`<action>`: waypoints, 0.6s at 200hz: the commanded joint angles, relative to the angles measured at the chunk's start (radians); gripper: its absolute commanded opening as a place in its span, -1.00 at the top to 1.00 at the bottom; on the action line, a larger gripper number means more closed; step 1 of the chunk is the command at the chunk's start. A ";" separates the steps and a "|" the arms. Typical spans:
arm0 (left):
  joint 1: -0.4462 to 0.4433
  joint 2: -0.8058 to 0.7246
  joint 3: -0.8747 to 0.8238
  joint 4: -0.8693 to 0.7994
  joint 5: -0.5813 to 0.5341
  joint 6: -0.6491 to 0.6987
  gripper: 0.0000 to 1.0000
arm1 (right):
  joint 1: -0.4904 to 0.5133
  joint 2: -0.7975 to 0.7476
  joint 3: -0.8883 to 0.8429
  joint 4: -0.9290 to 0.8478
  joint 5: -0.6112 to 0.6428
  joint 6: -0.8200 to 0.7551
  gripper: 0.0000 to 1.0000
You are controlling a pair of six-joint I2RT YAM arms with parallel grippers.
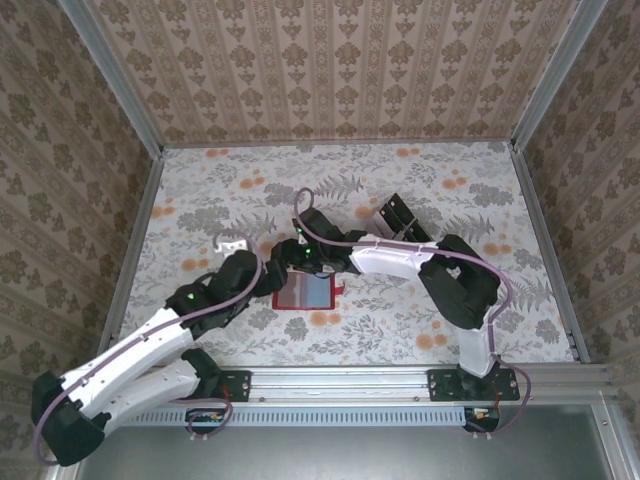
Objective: Put the credit cards into the card holder
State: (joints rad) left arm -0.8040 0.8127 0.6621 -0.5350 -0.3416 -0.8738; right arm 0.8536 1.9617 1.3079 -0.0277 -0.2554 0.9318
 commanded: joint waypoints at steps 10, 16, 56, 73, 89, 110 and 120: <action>0.063 -0.080 0.124 -0.041 -0.040 -0.058 -0.92 | 0.037 0.087 0.017 -0.079 -0.008 0.014 -0.15; 0.074 -0.091 0.133 -0.042 -0.038 -0.062 -0.92 | 0.037 0.094 0.019 -0.077 -0.008 0.017 -0.15; 0.147 -0.109 0.182 -0.022 0.039 -0.087 -0.94 | 0.037 0.143 0.046 -0.073 -0.031 0.029 -0.15; 0.172 -0.095 0.208 -0.010 0.078 -0.099 -0.99 | 0.035 0.129 0.052 -0.067 -0.042 0.020 -0.15; 0.189 -0.071 0.247 -0.008 0.107 -0.114 -1.00 | 0.022 0.081 0.042 -0.053 -0.056 0.007 -0.15; 0.200 -0.021 0.326 -0.039 0.127 -0.162 -1.00 | -0.008 -0.034 0.017 -0.070 -0.046 -0.032 -0.15; 0.201 0.010 0.374 -0.077 0.121 -0.209 -1.00 | -0.030 -0.097 0.009 -0.114 -0.031 -0.066 -0.15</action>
State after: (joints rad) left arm -0.6132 0.7773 0.9184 -0.5503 -0.2543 -0.9829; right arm 0.8722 2.0445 1.3308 -0.0742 -0.2897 0.9367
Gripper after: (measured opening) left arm 0.997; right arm 0.575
